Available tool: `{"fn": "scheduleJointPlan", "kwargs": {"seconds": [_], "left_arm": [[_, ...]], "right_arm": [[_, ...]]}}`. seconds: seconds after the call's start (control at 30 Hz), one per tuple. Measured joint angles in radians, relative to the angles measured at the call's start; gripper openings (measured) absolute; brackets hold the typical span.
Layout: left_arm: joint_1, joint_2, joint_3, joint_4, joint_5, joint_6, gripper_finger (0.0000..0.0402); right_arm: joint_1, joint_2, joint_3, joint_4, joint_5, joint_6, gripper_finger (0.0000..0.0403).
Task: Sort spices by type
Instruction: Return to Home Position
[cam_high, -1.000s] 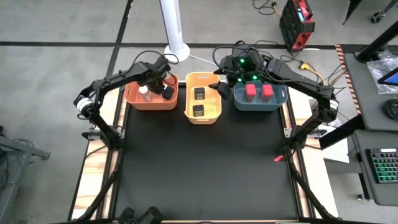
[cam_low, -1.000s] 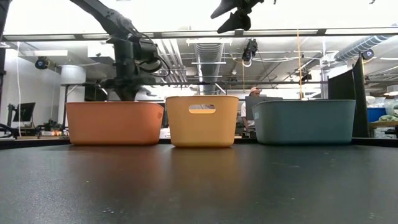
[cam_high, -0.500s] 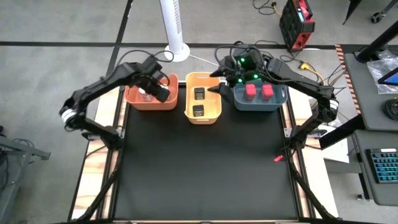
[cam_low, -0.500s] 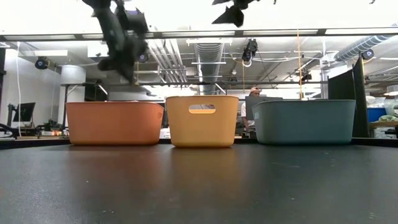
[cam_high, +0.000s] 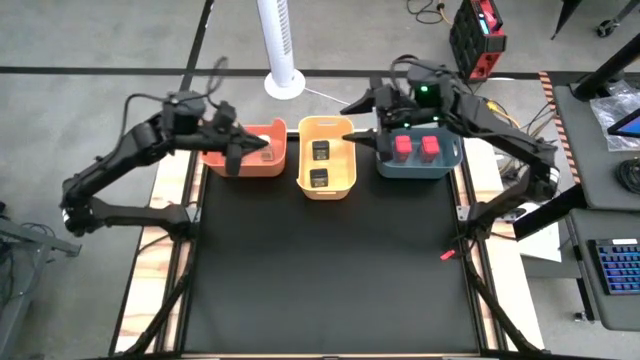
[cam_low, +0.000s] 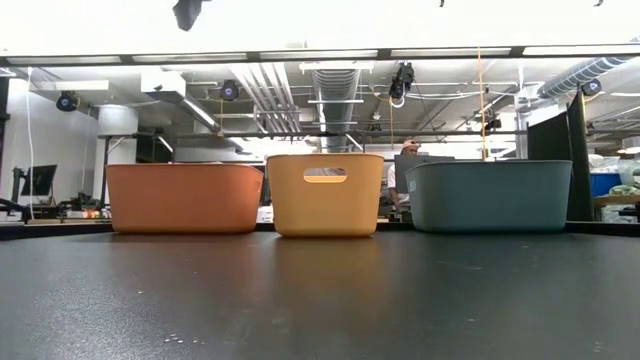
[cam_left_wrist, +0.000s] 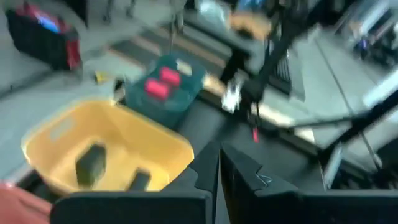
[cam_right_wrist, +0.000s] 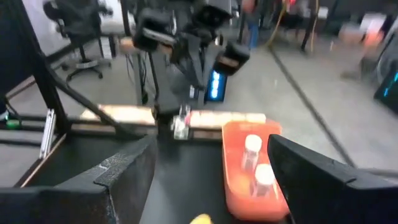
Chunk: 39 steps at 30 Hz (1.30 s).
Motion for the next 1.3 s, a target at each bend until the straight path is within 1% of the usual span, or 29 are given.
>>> {"fn": "scheduleJointPlan", "kwargs": {"seconds": [0.07, 0.17, 0.23, 0.3, 0.4, 0.5, 0.6, 0.7, 0.77, 0.83, 0.87, 0.9, 0.97, 1.03, 1.1, 1.23, 1.3], "left_arm": [[-0.024, -0.016, -0.001, 0.053, -0.017, -0.002, 0.0000], [-0.063, -0.036, -0.005, 0.092, -0.011, 0.057, 0.0000], [-0.090, -0.051, -0.025, 0.178, -0.020, 0.099, 0.0000], [-0.109, -0.078, -0.078, 0.295, -0.021, 0.118, 0.0000], [-0.118, -0.133, -0.214, 0.486, -0.010, 0.128, 0.0000], [-0.121, -0.174, -0.366, 0.660, -0.009, 0.117, 0.0000], [-0.121, -0.213, -0.502, 0.765, -0.009, 0.140, 0.0000], [-0.121, -0.254, -0.646, 0.879, -0.009, 0.170, 0.0000], [-0.120, -0.295, -0.730, 0.955, -0.009, 0.205, 0.0000], [-0.120, -0.354, -0.796, 1.050, -0.005, 0.222, 0.0000], [-0.119, -0.387, -0.819, 1.084, 0.016, 0.220, 0.0000], [-0.117, -0.422, -0.839, 1.094, 0.052, 0.219, 0.0000], [-0.113, -0.502, -0.862, 1.061, 0.148, 0.214, 0.0000], [-0.110, -0.602, -0.869, 1.002, 0.202, 0.172, 0.0000], [-0.109, -0.710, -0.866, 0.918, 0.189, 0.152, 0.0000], [-0.109, -0.920, -0.861, 0.671, 0.073, 0.142, 0.0000], [-0.108, -1.010, -0.869, 0.621, 0.065, 0.130, 0.0000]], "right_arm": [[0.010, -0.037, -0.034, 0.063, -0.001, -0.001, 0.0292], [0.021, -0.115, -0.132, 0.166, -0.003, -0.008, 0.0289], [0.027, -0.170, -0.216, 0.232, -0.003, 0.007, 0.0287], [0.030, -0.224, -0.311, 0.281, -0.001, 0.019, 0.0286], [0.031, -0.303, -0.451, 0.351, 0.000, 0.026, 0.0286], [0.030, -0.366, -0.579, 0.414, -0.001, 0.000, 0.0293], [0.031, -0.417, -0.718, 0.470, -0.001, -0.076, 0.0301], [0.033, -0.461, -0.874, 0.580, -0.015, -0.116, 0.0309], [0.036, -0.485, -0.972, 0.649, -0.053, -0.131, 0.0313], [0.051, -0.508, -1.057, 0.678, -0.084, -0.164, 0.0318], [0.062, -0.524, -1.093, 0.690, -0.085, -0.181, 0.0320], [0.073, -0.541, -1.126, 0.703, -0.086, -0.202, 0.0323], [0.091, -0.588, -1.176, 0.726, -0.083, -0.228, 0.0327], [0.100, -0.645, -1.215, 0.750, -0.079, -0.203, 0.0330], [0.103, -0.710, -1.242, 0.782, -0.072, -0.148, 0.0333], [0.103, -0.843, -1.265, 0.780, -0.027, -0.063, 0.0338], [0.103, -0.894, -1.274, 0.781, -0.026, -0.039, 0.0339]]}}
